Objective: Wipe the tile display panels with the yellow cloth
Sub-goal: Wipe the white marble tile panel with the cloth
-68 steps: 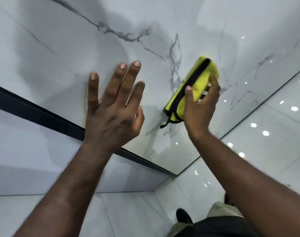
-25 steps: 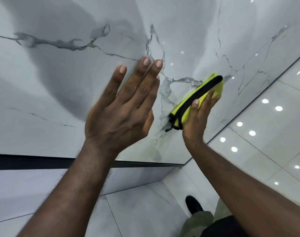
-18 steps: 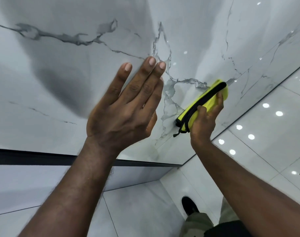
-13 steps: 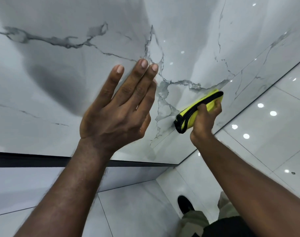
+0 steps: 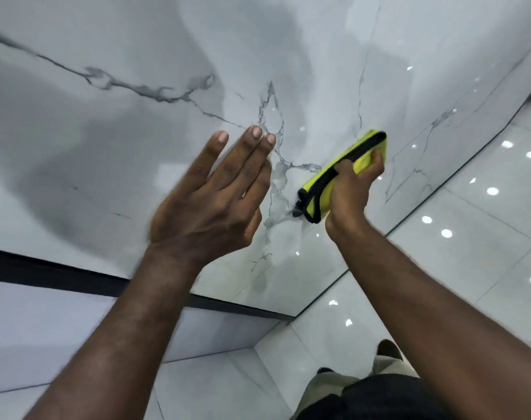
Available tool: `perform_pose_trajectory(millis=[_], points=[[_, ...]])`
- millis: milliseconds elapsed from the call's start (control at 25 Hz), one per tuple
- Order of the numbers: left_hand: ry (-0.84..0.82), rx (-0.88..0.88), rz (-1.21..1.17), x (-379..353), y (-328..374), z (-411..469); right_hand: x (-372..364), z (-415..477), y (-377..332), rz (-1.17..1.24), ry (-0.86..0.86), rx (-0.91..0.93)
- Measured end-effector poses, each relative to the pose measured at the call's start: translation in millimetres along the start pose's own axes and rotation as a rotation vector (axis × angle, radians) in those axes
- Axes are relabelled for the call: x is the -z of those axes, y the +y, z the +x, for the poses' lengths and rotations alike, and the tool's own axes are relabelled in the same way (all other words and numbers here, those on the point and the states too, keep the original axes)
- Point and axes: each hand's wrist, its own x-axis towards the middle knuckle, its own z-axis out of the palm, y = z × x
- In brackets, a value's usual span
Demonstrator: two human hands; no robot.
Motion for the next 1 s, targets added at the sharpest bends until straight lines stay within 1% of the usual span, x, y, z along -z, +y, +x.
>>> perform_pose_trajectory(millis=[80, 120, 160, 240, 280, 360, 400, 440, 520, 560, 640, 680, 720, 760, 800, 840, 920, 960, 1000], points=[[-0.011, 0.009, 0.012, 1, -3, 0, -5, -20, -17, -0.083, -0.080, 0.264], [-0.009, 0.032, 0.034, 1, -5, 1, -9, -25, -24, -0.096, -0.092, 0.395], [0.004, 0.067, 0.053, 2, -5, 1, -11, -23, -32, -0.092, -0.075, 0.434], [0.035, 0.127, 0.081, 3, -2, 3, -16, -18, -50, -0.029, -0.007, 0.292], [0.045, 0.141, 0.095, 3, -1, 3, -17, -22, -57, -0.030, -0.016, 0.314], [0.062, 0.142, 0.105, 0, -2, 1, -16, -29, -57, -0.078, -0.064, 0.569], [0.078, 0.143, 0.107, 0, -3, -1, -18, -29, -57, -0.081, -0.073, 0.656], [0.093, 0.140, 0.108, 0, -2, -1, -21, -27, -61, -0.065, -0.063, 0.635], [0.111, 0.128, 0.074, 3, -3, -1, -26, -28, -69, -0.028, -0.013, 0.445], [0.107, 0.134, 0.051, 2, -3, -2, -30, -32, -69, -0.045, -0.020, 0.463], [0.089, 0.169, 0.025, 2, -4, -1, -30, -35, -60, -0.072, -0.015, 0.705], [0.082, 0.214, -0.007, 5, -2, 2, -29, -30, -60, -0.084, -0.005, 0.773], [0.089, 0.269, -0.061, 7, 1, 8, -28, -22, -62, -0.070, 0.017, 0.736], [0.098, 0.316, -0.118, 11, 5, 15, -27, -12, -65, -0.035, 0.044, 0.624], [0.110, 0.348, -0.161, 13, 8, 23, -26, -5, -68, -0.016, 0.064, 0.560], [0.122, 0.363, -0.177, 13, 10, 31, -25, -2, -71, -0.030, 0.056, 0.604], [0.140, 0.383, -0.171, 12, 8, 45, -26, 6, -61, -0.133, -0.010, 0.818], [0.141, 0.389, -0.165, 10, 7, 52, -25, 13, -59, -0.154, -0.033, 0.837], [0.138, 0.393, -0.150, 9, 6, 59, -25, 22, -57, -0.147, -0.037, 0.755]])
